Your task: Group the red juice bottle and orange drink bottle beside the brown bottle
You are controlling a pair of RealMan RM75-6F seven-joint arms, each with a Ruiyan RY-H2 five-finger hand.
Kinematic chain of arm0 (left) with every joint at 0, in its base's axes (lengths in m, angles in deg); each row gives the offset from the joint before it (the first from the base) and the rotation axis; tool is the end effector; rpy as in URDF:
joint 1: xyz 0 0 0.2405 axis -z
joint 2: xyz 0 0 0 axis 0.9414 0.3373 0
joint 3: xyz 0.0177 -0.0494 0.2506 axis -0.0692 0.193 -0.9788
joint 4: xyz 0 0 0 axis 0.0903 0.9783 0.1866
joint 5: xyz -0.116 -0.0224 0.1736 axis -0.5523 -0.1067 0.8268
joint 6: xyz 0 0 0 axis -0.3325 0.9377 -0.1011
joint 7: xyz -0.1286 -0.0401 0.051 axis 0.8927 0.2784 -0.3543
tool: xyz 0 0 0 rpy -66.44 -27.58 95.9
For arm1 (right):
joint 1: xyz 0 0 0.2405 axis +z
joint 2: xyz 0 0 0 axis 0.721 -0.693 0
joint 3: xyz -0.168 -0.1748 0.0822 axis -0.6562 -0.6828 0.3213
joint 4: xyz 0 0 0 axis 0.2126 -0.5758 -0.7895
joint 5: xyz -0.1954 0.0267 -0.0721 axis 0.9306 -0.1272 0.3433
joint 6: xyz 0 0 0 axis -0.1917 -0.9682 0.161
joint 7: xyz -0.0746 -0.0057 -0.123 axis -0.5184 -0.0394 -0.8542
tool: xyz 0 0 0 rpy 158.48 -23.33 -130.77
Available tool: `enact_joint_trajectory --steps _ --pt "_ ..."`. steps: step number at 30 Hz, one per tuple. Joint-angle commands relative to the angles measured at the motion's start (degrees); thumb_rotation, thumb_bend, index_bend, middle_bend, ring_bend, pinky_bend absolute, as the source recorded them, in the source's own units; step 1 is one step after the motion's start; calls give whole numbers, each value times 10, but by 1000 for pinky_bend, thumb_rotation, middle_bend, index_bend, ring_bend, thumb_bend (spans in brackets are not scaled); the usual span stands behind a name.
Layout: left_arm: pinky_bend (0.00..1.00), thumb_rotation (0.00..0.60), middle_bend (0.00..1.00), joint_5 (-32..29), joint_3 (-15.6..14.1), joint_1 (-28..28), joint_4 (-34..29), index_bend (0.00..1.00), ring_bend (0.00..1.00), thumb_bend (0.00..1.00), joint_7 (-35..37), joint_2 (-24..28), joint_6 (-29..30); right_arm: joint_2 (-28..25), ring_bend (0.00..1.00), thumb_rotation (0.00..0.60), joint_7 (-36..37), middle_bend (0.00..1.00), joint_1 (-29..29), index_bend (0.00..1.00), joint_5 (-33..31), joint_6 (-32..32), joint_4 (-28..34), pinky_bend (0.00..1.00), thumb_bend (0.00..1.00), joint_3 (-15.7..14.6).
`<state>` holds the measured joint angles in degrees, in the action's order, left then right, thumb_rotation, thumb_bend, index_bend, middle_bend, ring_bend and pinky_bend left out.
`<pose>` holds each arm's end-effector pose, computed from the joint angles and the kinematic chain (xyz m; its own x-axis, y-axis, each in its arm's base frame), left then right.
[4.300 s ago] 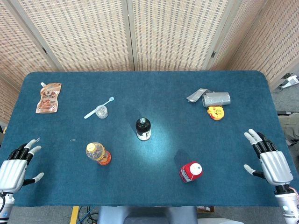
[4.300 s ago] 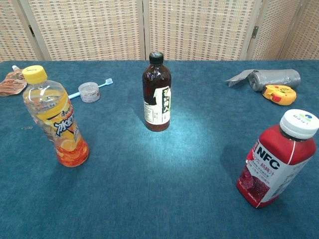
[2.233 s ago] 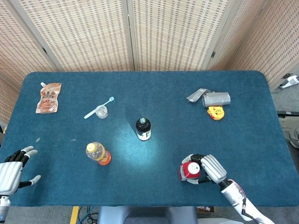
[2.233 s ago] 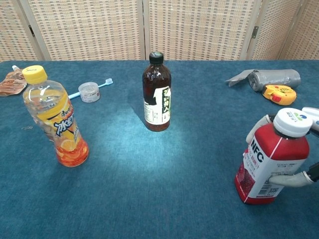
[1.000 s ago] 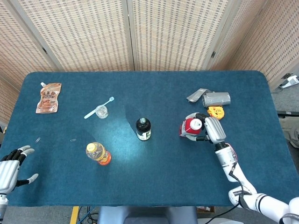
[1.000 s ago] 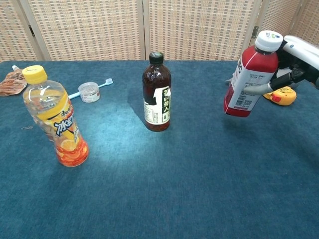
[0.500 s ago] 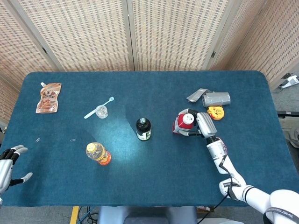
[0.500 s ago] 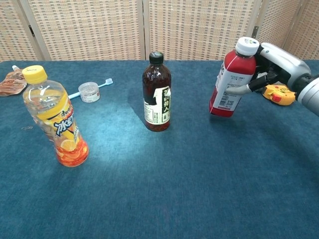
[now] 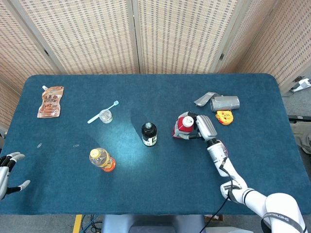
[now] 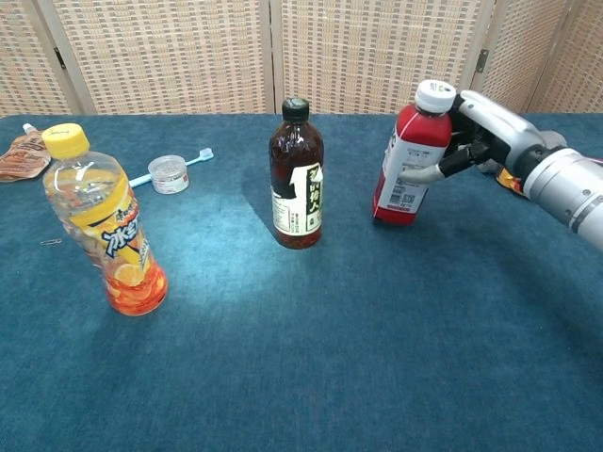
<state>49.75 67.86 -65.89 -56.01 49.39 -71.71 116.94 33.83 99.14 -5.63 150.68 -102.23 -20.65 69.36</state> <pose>-0.3322 0.1756 0.1789 0.4982 0.0791 0.8635 0.8571 0.1054 -0.5042 -0.2015 -0.3893 -0.0265 -0.1700 -0.2139 0.9620 -0.9335 -0.2779 -0.2267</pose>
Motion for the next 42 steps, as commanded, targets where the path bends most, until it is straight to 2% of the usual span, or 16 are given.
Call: enact_joint_trajectory --steps 1,17,22,27,31,34,37,42 --pt "325 600 221 -1 0 1 0 258 201 55 0 0 -3 7 566 600 8 596 5 521 1 -2 -13 683 265 -1" --pt "349 600 231 -8 0 2 -3 258 211 55 0 3 -11 40 566 600 34 595 25 521 0 14 -90 684 264 -11" --pt "362 600 248 -12 1 2 -6 258 221 55 -3 5 -13 46 564 600 53 590 29 521 3 16 -109 683 235 -17" --pt "366 600 250 -14 -2 1 -6 258 223 55 -6 5 -15 46 524 600 72 524 29 521 11 6 -120 681 187 -26" --pt "372 600 259 -14 -3 2 -8 258 228 55 -7 6 -18 44 468 600 76 432 28 519 16 -3 -124 640 134 -30" --pt "381 600 268 -12 -4 3 -9 258 236 55 -9 6 -19 38 396 600 73 338 29 435 19 -2 -123 583 92 -35" --pt "390 600 269 -10 -5 3 -9 258 238 55 -11 5 -21 33 306 600 67 241 28 286 18 -2 -119 512 43 -36" --pt "401 600 271 -11 -6 4 -9 258 239 55 -11 5 -23 30 216 600 64 153 27 134 15 -3 -117 431 1 -35"
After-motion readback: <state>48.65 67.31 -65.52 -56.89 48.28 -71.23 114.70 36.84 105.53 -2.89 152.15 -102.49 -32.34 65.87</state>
